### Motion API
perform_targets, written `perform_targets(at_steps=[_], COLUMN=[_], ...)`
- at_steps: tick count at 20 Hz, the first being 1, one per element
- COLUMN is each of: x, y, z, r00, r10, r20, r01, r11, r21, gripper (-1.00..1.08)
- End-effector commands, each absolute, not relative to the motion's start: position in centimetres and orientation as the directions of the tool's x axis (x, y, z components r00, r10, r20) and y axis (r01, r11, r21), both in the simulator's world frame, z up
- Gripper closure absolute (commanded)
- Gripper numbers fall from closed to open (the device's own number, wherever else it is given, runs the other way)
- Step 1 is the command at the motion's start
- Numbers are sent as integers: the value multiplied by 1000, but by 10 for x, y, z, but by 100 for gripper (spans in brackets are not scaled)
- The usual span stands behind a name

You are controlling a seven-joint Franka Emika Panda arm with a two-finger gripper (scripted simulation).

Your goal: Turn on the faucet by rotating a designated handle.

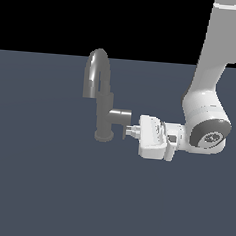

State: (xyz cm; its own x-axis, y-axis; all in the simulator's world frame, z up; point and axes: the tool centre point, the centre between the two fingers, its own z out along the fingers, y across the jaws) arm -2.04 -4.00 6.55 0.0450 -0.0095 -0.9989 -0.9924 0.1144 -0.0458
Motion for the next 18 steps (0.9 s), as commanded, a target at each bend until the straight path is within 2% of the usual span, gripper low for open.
perform_targets(at_steps=[1,18], x=[-17,21], y=[-38,-30], z=[56,34], r00=[32,4], r10=[-9,-1], r20=[-999,-1000], r01=[-993,-995], r11=[117,102], r21=[-32,-4], gripper=[108,108])
